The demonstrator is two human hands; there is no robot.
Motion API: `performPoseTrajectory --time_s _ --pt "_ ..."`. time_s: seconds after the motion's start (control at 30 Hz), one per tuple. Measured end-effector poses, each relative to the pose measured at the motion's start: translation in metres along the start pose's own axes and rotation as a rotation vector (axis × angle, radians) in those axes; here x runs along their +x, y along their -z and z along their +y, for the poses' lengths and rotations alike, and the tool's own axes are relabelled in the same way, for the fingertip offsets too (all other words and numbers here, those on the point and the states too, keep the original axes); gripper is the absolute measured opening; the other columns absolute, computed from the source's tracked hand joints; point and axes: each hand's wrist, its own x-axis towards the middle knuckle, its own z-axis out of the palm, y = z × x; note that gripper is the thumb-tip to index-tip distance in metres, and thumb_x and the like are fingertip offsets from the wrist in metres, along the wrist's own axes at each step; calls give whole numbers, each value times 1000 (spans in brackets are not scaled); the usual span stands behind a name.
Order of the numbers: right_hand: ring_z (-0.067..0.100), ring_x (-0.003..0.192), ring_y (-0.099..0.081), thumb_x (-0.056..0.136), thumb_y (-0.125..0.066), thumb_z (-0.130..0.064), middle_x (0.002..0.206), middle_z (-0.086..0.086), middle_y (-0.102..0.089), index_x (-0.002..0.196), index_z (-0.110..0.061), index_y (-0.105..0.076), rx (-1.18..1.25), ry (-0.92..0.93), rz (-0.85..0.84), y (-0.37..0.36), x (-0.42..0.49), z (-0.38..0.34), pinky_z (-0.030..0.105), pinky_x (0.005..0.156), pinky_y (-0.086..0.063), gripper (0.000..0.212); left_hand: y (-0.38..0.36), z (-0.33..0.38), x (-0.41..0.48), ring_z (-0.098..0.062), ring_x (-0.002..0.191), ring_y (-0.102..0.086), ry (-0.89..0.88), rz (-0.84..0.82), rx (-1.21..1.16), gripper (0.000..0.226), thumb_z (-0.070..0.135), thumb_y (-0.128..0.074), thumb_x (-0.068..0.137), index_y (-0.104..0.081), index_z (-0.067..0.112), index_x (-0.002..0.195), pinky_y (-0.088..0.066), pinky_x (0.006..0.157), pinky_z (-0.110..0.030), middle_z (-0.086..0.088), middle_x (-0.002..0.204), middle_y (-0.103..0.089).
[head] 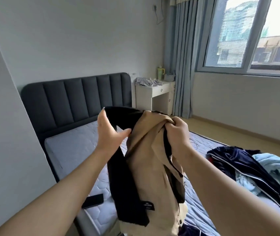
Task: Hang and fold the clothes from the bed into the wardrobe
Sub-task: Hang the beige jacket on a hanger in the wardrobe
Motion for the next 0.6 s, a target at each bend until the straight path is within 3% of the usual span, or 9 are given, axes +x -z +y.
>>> performPoseTrajectory --time_s 0.07,0.13,0.2,0.27,0.3,0.33,0.37,0.47,0.6 --pt "15 62 -41 83 -46 -3 59 -1 -46 65 -12 -51 32 51 -90 -10 -2 -12 28 58 -33 21 5 -11 -13 -23 141 -12 -111 -67 111 115 25 -87 60 -12 12 147 -15 112 -35 -9 153 -14" --pt "11 59 -44 82 -50 -2 58 -4 -48 61 -16 -52 -19 124 -232 -19 -6 -18 24 56 -36 25 4 -17 -24 -27 142 -7 -152 -120 323 120 39 -85 58 -9 23 149 -18 111 -48 -9 155 -5" --pt "4 56 -47 84 -54 -3 60 -8 -51 63 -19 -57 -97 188 -404 -29 -13 -17 13 50 -39 26 2 -18 -29 -27 143 -6 -168 -186 569 103 49 -76 64 -16 34 146 -17 109 -53 -3 155 -7" --pt "5 62 -51 86 -57 -7 66 -6 -56 76 -11 -64 -152 190 -530 -37 -19 -10 9 52 -40 13 3 -22 -28 -27 134 -31 -139 -232 659 55 41 -65 76 -46 31 126 -25 106 -46 -3 132 -44" --pt "7 65 -53 86 -58 -8 68 -5 -57 81 -8 -65 -154 166 -556 -40 -23 -5 11 54 -42 9 5 -25 -29 -28 115 -50 -111 -227 589 22 30 -60 80 -56 25 101 -36 95 -35 0 102 -57" --pt "9 67 -54 86 -60 -9 71 -5 -59 84 -9 -66 -126 131 -571 -42 -26 2 13 57 -43 6 9 -29 -31 -28 90 -56 -52 -242 461 6 18 -56 82 -52 21 79 -39 75 -24 4 78 -55" --pt "9 69 -56 86 -62 -9 74 -4 -60 86 -13 -66 -54 84 -590 -44 -29 9 16 61 -45 6 12 -35 -32 -25 74 -53 -1 -239 352 17 10 -54 82 -48 19 68 -36 61 -20 6 66 -52" --pt "12 86 -60 82 -68 -7 100 1 -60 107 -29 -58 180 -91 -755 -45 -33 30 20 72 -52 35 25 -40 -28 -19 66 -50 286 -70 30 24 2 -53 83 -53 19 66 -37 56 -27 1 65 -55" --pt "12 120 -46 68 -81 -22 135 -3 -43 141 -31 -30 -52 -138 -913 -41 -38 58 31 100 -44 89 39 -19 -13 -9 55 -58 339 -59 -488 34 -15 -44 82 -58 15 73 -47 53 -20 5 57 -63"
